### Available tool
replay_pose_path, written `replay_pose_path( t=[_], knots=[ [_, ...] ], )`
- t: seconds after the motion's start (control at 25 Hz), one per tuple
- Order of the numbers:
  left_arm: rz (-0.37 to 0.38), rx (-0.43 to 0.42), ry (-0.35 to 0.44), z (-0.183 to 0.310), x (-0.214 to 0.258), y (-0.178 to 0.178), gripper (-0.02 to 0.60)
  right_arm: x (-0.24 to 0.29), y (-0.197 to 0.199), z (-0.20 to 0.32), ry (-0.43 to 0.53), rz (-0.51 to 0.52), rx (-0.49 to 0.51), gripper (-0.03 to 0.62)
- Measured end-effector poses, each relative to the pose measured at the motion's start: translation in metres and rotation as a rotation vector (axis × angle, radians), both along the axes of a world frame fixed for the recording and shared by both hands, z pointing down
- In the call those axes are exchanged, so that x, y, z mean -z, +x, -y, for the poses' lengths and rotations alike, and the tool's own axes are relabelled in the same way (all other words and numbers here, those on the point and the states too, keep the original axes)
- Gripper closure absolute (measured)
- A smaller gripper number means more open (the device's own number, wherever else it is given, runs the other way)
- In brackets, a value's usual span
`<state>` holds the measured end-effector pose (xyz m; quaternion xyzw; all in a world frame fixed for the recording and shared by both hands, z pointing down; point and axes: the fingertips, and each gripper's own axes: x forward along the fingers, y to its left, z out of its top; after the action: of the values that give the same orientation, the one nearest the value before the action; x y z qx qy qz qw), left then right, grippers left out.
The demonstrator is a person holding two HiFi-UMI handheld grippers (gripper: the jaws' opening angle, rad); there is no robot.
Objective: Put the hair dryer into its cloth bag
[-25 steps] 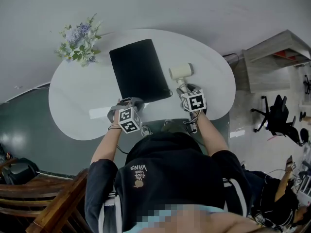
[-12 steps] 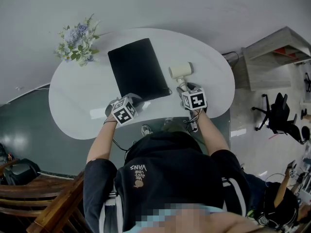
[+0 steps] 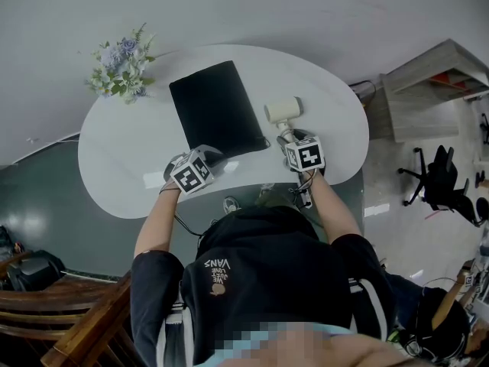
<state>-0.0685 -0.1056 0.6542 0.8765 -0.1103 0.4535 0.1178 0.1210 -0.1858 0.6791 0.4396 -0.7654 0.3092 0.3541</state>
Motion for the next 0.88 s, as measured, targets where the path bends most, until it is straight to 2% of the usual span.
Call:
replay_pose_path(
  t=[0.4, 0.88],
  knots=[
    [0.038, -0.043, 0.029, -0.005, 0.0, 0.0, 0.538, -0.001, 0.002, -0.003, 0.006, -0.003, 0.002, 0.373],
    [-0.026, 0.056, 0.054, 0.007, 0.012, 0.005, 0.548, 0.008, 0.008, -0.016, 0.033, 0.07, -0.033, 0.373]
  ],
)
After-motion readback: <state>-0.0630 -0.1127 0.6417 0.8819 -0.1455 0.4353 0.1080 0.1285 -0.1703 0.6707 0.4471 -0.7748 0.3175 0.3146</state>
